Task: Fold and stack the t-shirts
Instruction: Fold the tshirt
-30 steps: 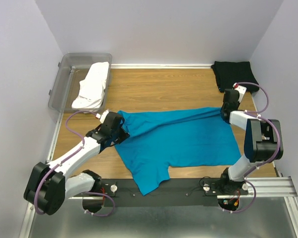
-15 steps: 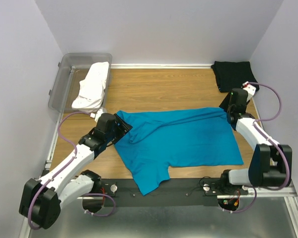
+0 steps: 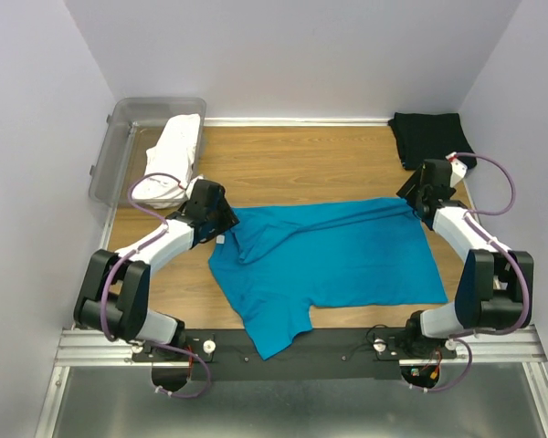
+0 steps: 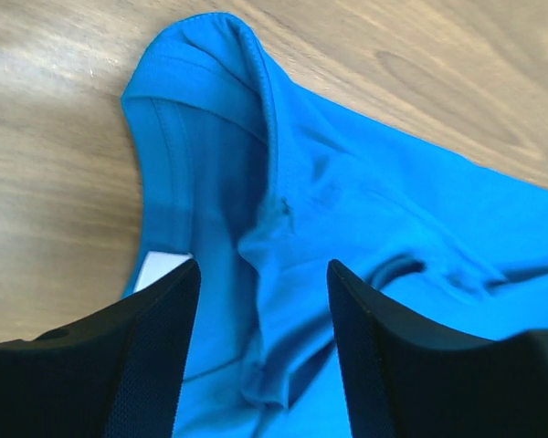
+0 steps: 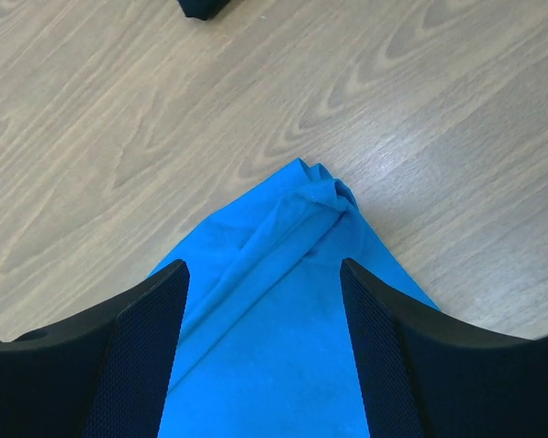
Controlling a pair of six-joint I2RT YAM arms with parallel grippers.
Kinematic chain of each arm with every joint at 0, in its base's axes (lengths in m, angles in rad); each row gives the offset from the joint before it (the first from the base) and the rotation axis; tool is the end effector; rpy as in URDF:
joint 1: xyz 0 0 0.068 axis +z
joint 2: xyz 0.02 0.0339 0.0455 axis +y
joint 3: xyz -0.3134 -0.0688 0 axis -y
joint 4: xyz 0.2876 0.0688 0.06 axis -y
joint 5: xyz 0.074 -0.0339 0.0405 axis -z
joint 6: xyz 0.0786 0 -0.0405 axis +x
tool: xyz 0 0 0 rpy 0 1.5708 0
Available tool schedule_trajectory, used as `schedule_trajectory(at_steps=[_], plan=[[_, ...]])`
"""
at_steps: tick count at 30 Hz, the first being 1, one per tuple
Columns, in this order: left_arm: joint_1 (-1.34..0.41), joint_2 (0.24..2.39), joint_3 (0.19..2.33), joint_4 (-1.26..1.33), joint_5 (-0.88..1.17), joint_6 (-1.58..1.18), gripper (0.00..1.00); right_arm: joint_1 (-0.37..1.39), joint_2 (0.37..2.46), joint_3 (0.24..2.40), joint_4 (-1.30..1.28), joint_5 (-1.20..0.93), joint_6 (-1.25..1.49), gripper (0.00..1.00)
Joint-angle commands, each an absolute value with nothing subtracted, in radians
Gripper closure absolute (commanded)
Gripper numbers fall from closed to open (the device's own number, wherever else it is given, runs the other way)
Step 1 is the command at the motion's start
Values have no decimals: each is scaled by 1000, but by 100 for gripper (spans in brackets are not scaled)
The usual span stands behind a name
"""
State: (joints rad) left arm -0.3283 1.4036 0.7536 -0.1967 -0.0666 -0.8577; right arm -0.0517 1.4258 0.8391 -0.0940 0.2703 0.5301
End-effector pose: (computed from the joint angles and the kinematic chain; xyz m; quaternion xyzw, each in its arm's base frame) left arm 0.3179 -0.1028 0.1821 -0.2559 0.8990 -0.1720 0.3110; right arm 0.3622 -0.0398 0.2201 0.3121 0.8401 -0.0171 0.4432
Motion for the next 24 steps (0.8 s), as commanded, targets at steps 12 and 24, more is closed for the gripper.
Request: schedule_trajectory(at_steps=[12, 24], plan=[[-319, 1566, 848, -130, -38, -703, 48, -60, 1508, 910, -155, 226, 606, 25], [-319, 1484, 819, -169, -49, -721, 95, -60, 1514, 903, -155, 218, 603, 25]])
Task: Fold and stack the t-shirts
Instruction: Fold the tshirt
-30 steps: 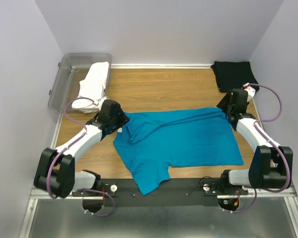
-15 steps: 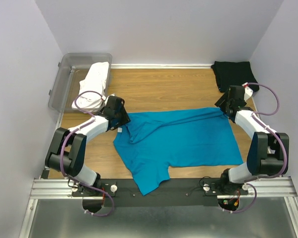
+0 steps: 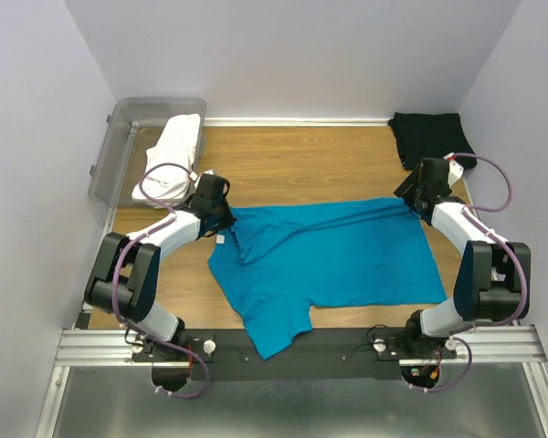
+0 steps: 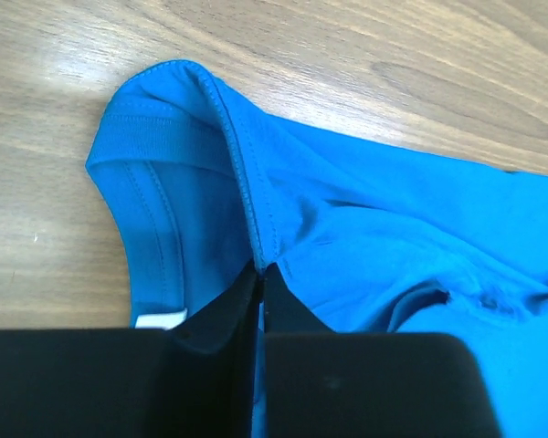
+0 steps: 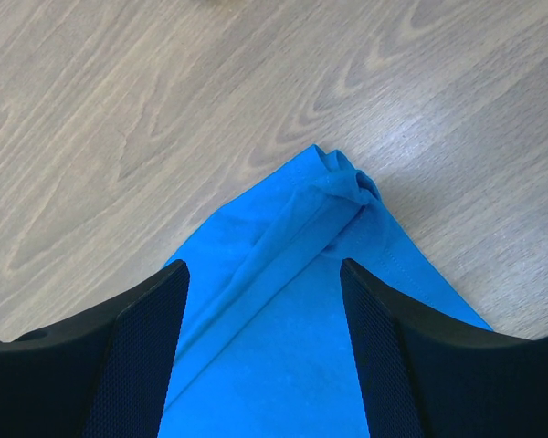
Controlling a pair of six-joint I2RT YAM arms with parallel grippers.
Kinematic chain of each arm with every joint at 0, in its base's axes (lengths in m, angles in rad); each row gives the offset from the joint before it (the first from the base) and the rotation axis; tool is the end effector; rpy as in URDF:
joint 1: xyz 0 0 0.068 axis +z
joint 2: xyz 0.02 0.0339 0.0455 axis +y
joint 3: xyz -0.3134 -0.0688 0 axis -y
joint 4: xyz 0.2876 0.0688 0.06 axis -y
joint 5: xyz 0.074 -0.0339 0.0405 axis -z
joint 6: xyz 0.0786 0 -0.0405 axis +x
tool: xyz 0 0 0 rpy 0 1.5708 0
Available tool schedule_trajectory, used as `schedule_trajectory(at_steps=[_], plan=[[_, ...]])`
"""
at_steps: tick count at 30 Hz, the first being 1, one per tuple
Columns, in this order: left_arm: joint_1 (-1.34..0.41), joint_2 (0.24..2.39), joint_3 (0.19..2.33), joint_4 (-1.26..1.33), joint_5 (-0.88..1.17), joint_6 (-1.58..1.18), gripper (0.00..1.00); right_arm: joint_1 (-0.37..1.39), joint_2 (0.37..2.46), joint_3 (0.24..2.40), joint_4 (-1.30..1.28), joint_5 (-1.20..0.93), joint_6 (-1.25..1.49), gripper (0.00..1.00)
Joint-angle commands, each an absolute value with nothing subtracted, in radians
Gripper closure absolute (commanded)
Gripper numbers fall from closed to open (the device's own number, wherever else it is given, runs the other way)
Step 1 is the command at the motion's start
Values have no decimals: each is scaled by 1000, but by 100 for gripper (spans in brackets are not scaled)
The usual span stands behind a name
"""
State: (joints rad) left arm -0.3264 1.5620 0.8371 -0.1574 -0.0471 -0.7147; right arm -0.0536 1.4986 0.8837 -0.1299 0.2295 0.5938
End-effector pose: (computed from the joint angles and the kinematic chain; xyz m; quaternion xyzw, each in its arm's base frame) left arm 0.3509 -0.1149 0.1633 -0.1894 0.9219 -0.1486 0.3037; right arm 0.3761 -0.0381 0.2071 0.3330 0.8480 0.0053 0.4122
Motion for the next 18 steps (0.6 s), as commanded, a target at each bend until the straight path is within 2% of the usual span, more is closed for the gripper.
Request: schedule_trajectory(at_steps=[1, 2, 11, 18], plan=[[-319, 1470, 815, -175, -48, -726, 98, -60, 1514, 902, -155, 218, 603, 25], [-319, 1453, 805, -181, -46, -732, 100, -60, 1513, 903, -155, 218, 603, 25], [-321, 1335, 749, -247, -8, -773, 100, -60, 1509, 899, -155, 204, 604, 25], [-319, 1391, 649, -180, 21, -810, 100, -60, 1514, 879, -155, 193, 609, 25]])
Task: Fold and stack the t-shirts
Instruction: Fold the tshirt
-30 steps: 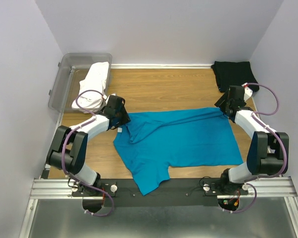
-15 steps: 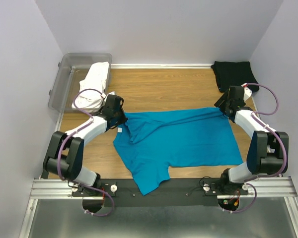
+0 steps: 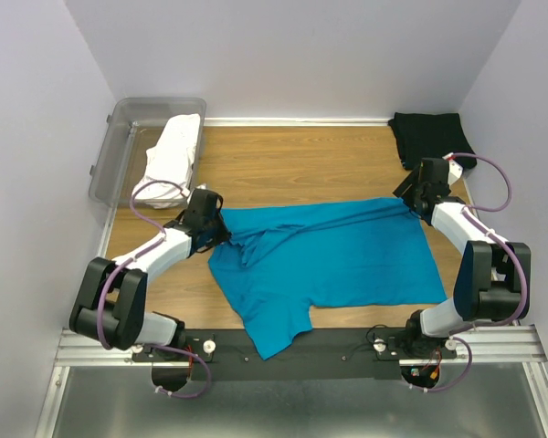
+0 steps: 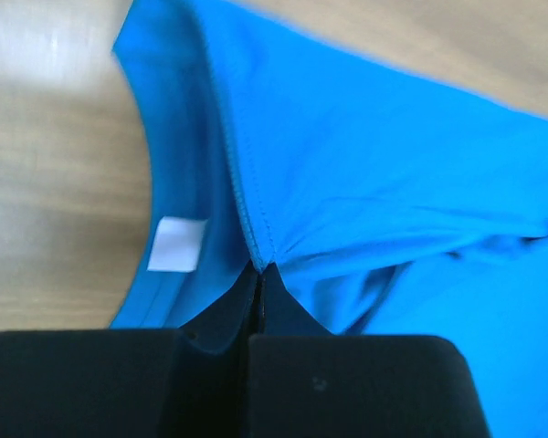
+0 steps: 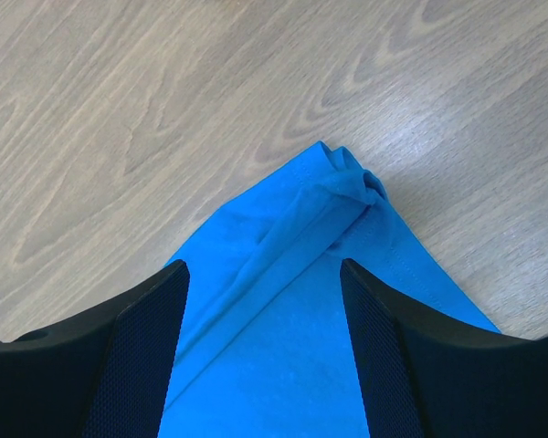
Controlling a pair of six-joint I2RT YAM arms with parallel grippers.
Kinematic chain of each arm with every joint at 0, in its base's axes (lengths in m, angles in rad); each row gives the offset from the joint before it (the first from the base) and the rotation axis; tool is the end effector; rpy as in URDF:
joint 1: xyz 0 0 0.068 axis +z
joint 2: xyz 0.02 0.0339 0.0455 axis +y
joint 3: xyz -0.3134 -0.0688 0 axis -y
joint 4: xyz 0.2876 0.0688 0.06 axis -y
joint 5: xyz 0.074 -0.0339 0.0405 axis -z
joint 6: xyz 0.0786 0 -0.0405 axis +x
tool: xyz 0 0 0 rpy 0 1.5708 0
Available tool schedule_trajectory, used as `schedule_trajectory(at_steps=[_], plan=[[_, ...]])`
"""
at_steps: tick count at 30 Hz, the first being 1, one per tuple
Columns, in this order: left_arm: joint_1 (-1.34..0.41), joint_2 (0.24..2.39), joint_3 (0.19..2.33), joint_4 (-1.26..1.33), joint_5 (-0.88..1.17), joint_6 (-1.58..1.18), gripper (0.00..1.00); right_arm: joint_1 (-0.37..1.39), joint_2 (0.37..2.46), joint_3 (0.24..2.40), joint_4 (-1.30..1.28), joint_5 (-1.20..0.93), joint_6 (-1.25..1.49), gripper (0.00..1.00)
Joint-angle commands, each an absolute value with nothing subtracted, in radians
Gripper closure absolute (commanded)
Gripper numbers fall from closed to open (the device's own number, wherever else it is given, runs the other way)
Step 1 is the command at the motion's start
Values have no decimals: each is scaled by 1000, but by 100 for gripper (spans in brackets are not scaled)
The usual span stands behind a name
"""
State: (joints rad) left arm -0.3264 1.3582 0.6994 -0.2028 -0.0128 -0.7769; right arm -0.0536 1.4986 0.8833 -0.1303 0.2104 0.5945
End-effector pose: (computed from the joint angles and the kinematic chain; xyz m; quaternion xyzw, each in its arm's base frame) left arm 0.3010 -0.1008 0.1754 -0.2116 0.9136 -0.1769 0.2988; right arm 0.3763 -0.0366 0.2067 0.3300 0.8502 0.0138 0.4100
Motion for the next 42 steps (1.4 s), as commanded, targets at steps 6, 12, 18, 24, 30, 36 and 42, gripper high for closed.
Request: schedule_trajectory(at_steps=[6, 12, 18, 24, 30, 36, 42], plan=[[-319, 1442, 618, -141, 29, -841, 100, -60, 1514, 868, -155, 198, 600, 25], [-319, 1358, 643, -199, -35, -842, 69, -60, 1512, 884, -160, 221, 594, 25], [-319, 1227, 741, -297, -161, -789, 52, -61, 1565, 957, -241, 248, 620, 29], [-321, 1270, 830, -256, -137, -664, 56, -61, 1630, 1023, -294, 250, 663, 43], [-321, 1446, 885, -204, -55, -601, 67, -61, 1716, 1094, -347, 209, 699, 44], [-321, 1591, 925, -170, -44, -577, 75, -61, 1750, 1095, -359, 196, 724, 46], [-319, 1651, 936, -178, -67, -560, 77, -61, 1740, 1085, -367, 201, 721, 81]])
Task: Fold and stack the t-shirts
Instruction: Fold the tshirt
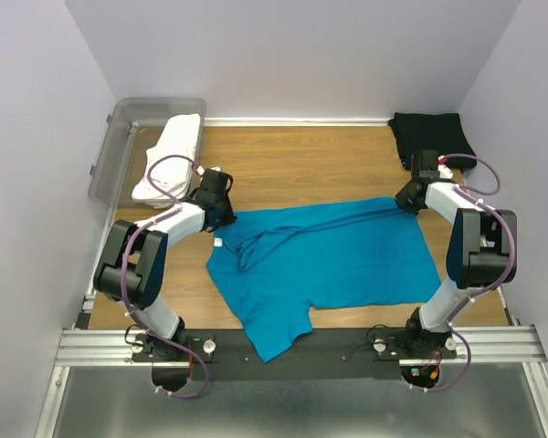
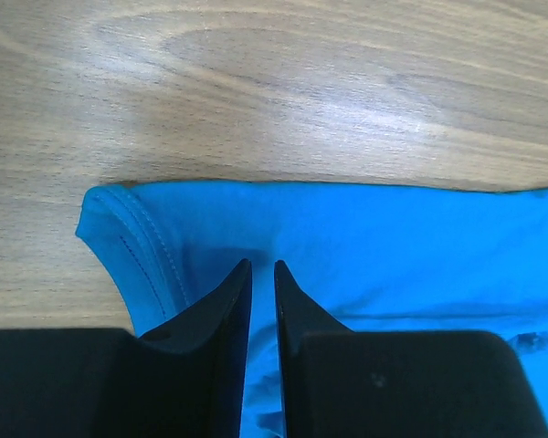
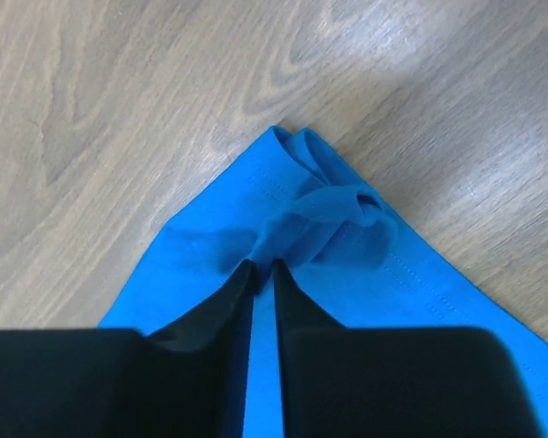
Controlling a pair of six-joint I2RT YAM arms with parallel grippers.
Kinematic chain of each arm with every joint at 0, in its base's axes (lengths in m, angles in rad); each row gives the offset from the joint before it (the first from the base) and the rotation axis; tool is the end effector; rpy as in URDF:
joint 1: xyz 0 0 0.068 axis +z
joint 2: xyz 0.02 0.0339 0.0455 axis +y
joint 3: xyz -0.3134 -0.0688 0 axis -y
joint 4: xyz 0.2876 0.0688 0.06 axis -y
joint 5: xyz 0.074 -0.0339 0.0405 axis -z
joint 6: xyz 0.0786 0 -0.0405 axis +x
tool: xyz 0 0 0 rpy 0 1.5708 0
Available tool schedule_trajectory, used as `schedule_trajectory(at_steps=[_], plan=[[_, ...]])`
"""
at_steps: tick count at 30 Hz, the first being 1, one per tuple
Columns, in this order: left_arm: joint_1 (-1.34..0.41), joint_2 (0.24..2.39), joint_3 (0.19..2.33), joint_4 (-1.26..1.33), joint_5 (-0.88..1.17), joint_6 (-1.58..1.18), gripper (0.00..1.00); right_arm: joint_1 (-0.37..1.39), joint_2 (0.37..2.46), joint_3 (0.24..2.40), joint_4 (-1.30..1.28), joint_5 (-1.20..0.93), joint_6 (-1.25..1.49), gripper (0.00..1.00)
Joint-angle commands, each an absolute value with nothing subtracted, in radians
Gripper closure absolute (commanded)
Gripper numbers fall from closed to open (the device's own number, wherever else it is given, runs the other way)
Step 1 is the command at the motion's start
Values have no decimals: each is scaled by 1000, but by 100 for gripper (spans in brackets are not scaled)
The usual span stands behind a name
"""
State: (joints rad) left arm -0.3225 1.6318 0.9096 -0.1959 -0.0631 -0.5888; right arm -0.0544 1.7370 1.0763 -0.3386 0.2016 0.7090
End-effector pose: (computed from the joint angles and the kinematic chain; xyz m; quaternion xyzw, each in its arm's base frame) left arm 0.3688 -0.1180 0.1601 -0.1357 0.9370 -0.1142 0.3009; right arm 0.4160 -0.0384 0.1665 0.3819 0.8753 -0.0013 0.2966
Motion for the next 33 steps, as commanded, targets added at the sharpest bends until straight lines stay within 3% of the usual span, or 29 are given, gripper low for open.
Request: schedule_trajectory(at_steps=[1, 2, 3, 10, 16, 24, 31, 33], plan=[[-318, 1652, 931, -179, -71, -560, 77, -61, 1724, 1083, -373, 201, 719, 88], [-318, 1655, 927, -181, -74, -561, 78, -61, 1715, 1083, -376, 195, 716, 97], [-318, 1654, 919, -181, -74, -561, 78, -61, 1692, 1081, -380, 184, 715, 99], [-311, 1651, 882, -196, -74, -577, 80, -61, 1569, 1013, -382, 134, 725, 99], [-298, 1634, 862, -206, -66, -575, 80, -61, 1493, 815, -371, 86, 761, 98], [-284, 1621, 862, -215, -57, -552, 80, -61, 1346, 710, -354, 26, 669, 61], [-282, 1606, 851, -201, -57, -538, 79, -122, 1273, 698, -334, 88, 673, 41], [-282, 1603, 853, -198, -57, -537, 79, -146, 1275, 681, -299, 72, 690, 40]])
